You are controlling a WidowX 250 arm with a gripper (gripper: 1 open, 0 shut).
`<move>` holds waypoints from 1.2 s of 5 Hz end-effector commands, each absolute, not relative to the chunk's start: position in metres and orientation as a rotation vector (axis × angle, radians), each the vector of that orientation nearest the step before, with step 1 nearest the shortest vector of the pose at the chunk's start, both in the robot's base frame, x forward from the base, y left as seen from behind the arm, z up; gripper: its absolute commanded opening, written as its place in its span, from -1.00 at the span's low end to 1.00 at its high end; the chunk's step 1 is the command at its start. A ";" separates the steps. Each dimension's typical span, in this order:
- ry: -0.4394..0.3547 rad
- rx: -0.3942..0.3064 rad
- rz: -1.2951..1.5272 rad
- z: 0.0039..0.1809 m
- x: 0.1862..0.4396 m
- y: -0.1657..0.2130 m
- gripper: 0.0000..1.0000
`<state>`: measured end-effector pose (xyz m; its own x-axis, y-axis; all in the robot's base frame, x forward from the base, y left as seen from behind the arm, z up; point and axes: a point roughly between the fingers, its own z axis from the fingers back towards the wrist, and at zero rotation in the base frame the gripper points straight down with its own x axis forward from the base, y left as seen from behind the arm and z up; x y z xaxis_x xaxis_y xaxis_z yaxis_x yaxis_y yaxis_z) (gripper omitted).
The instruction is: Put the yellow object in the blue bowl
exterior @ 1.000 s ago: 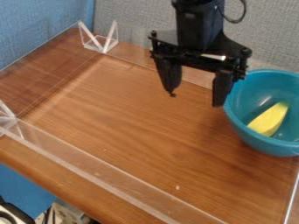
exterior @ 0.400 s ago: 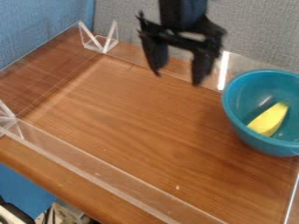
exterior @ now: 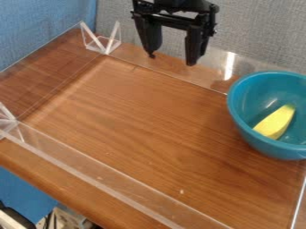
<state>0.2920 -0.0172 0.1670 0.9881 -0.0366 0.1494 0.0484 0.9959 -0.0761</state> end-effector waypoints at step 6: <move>-0.194 -0.081 -0.221 0.158 0.300 -0.020 1.00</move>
